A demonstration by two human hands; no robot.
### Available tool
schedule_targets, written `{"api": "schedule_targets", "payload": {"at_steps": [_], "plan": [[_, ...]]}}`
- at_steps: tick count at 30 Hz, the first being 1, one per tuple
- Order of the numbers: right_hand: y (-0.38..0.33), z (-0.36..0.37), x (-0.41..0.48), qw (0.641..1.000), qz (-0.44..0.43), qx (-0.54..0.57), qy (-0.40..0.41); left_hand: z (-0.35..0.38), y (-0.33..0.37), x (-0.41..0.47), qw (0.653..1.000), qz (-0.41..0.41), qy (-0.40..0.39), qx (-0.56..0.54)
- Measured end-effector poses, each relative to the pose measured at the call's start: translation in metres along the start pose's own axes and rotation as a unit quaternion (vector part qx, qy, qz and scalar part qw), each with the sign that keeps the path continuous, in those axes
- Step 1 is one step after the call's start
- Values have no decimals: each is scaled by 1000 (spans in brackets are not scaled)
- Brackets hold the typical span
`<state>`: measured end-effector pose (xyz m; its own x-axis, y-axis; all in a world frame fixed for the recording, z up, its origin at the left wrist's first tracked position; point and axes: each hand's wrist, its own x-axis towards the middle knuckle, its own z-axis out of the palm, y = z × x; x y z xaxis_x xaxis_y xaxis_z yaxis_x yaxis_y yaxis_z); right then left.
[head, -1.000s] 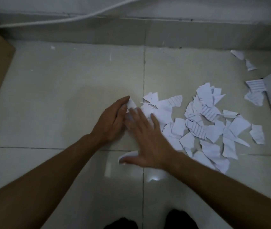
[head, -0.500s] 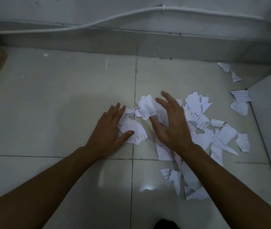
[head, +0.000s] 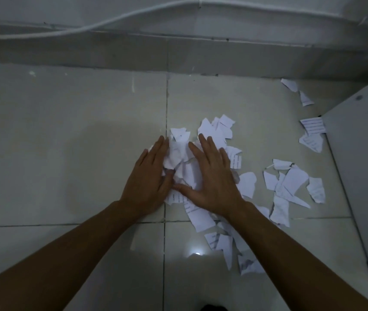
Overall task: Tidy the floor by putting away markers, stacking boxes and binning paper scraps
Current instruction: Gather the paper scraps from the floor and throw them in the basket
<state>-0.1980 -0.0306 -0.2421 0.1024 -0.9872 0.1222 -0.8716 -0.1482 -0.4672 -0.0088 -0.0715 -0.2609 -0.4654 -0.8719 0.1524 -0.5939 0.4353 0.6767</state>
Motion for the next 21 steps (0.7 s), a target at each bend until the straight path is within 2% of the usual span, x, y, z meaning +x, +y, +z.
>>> {"api": "schedule_targets", "payload": {"at_steps": [4,8,11,15,21], "plan": [[0,7,3,995,-42,-68,-57,-1,-3,-1,988,-18,25,-153],[-10,26,16,991,-50,-112,-58,-2,-4,-3,992,30,20,-117],[-16,33,26,993,-33,-97,-60,-3,1,0,996,-2,11,-93],[-22,35,28,999,-21,-40,-28,0,0,-3,990,-42,15,-131],[-27,35,26,998,-26,-46,16,0,2,-5,990,-44,47,-125]]}}
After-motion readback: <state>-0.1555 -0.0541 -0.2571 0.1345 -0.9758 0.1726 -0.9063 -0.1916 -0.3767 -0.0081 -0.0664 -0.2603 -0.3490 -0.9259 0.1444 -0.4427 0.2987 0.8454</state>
